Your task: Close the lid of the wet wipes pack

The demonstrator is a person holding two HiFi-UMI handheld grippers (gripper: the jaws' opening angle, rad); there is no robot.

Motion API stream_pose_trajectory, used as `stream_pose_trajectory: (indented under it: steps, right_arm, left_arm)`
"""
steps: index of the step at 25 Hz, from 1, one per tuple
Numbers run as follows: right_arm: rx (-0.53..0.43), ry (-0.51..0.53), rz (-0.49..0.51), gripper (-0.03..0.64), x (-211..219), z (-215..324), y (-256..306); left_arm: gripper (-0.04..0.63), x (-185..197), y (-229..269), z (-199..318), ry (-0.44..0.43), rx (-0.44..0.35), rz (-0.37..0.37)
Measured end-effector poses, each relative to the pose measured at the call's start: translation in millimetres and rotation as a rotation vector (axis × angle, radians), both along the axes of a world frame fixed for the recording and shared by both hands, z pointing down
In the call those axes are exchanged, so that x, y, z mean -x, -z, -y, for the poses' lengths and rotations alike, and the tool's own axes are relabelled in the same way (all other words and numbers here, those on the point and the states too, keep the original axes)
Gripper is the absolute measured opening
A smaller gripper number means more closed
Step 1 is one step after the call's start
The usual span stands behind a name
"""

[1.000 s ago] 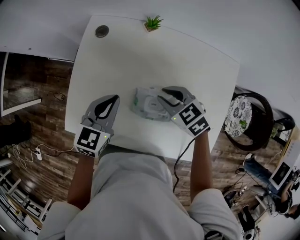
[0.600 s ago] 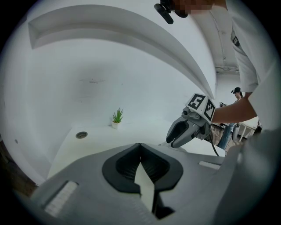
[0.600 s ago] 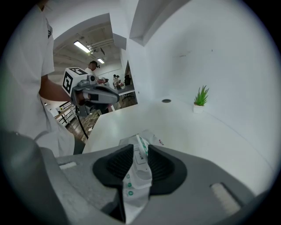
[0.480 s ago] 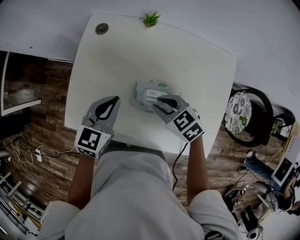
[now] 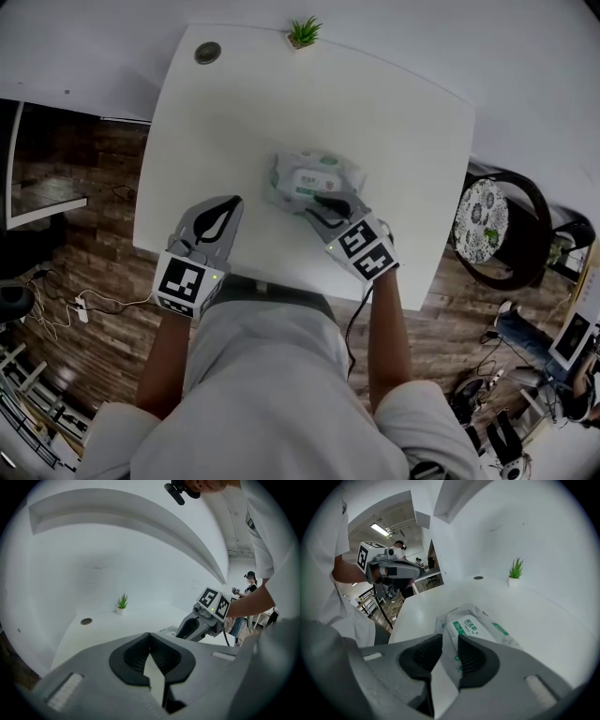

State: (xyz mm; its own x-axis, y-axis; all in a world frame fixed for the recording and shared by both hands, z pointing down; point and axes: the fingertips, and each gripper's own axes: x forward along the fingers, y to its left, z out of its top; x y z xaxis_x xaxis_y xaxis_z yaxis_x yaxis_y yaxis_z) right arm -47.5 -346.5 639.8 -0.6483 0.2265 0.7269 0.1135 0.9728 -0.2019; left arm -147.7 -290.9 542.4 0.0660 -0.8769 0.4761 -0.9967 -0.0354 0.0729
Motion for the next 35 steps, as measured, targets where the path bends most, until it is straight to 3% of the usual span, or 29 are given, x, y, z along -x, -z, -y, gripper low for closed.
stream_pose_trajectory:
  steps: [17, 21, 25, 35]
  right_arm:
    - [-0.071, 0.035, -0.121, 0.11, 1.4, -0.6, -12.3]
    - [-0.066, 0.014, -0.101, 0.11, 1.4, -3.1, -9.6]
    - [-0.119, -0.008, -0.072, 0.109, 1.6, -4.2, -2.9]
    - [-0.146, -0.195, 0.045, 0.085, -9.1, -20.0, 47.1]
  left_arm:
    - [-0.002, -5.1, 2.0, -3.5, -0.015, -0.005, 0.002]
    - [-0.002, -4.2, 5.3, -11.5, -0.012, -0.008, 0.0]
    - [-0.002, 0.5, 11.0, -19.8, -0.008, -0.021, 0.006]
    - [-0.002, -4.9, 39.8, -41.3, -0.039, -0.102, 0.01]
